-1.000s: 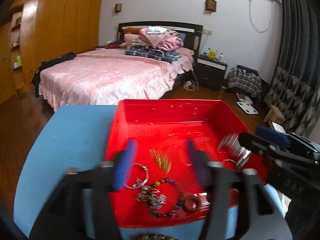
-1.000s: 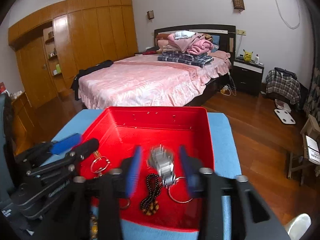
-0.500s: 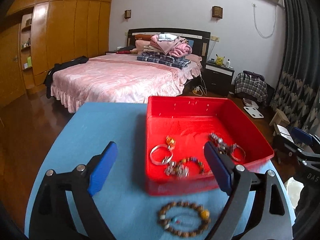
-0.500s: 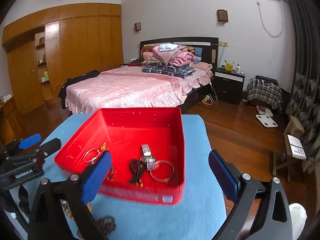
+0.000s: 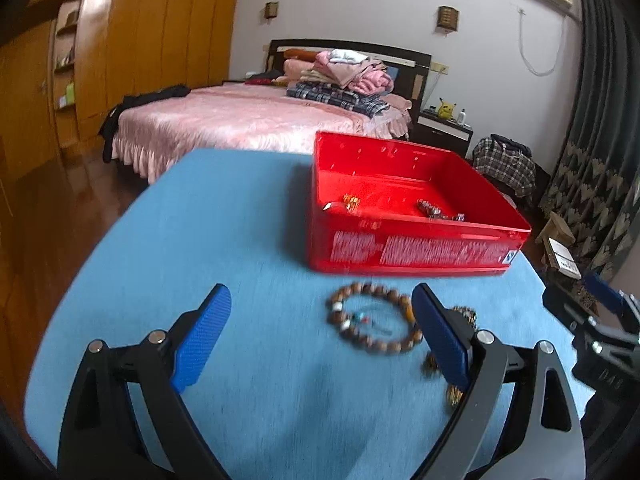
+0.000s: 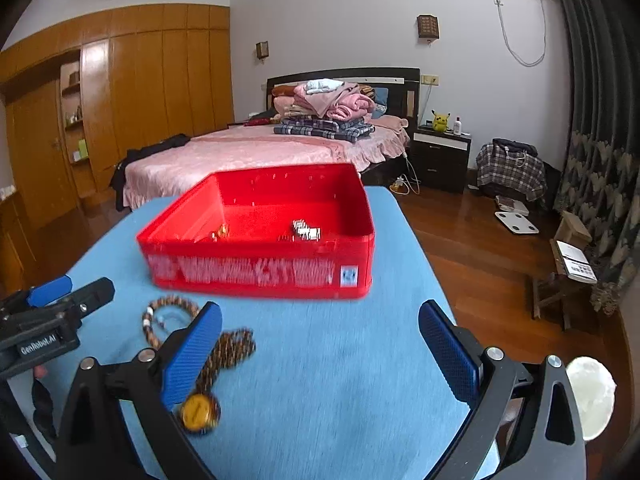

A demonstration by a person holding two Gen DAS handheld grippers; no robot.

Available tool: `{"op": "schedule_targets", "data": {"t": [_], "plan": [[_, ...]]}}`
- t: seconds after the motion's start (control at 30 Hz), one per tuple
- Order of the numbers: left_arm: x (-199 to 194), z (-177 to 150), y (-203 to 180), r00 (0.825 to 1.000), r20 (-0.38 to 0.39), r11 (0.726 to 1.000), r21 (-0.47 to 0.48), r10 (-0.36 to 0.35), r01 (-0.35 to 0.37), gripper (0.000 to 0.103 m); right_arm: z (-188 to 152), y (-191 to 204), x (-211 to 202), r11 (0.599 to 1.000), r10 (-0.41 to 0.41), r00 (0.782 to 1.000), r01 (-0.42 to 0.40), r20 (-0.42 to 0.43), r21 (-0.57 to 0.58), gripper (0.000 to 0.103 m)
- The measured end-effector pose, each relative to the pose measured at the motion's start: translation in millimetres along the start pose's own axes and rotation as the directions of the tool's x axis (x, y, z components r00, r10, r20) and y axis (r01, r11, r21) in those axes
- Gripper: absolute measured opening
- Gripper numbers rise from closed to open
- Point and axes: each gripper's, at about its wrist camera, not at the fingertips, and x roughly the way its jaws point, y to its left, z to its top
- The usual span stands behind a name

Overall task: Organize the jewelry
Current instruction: 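Move both open tools back over the bead bracelet and medallion necklace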

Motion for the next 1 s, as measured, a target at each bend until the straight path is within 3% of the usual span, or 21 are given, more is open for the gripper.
{"op": "schedule_targets", "data": {"t": [0.5,1.0], "plan": [[9.2,-21.1,-2.4,0.998,-0.051,1.0,0.013,0.025,-0.024,0.089,-22.3,5.7,-2.3,1.0,-0.017,0.999,0.018,-0.035,0.01,0.097],[39.1,-7.4,-14.2,0.993,-0.111,0.999,0.011,0.036,-0.035,0.086,-23.8,0.5,-4.0,1.0,-0.007,1.0,0.007,-0.018,0.004,0.097]]}}
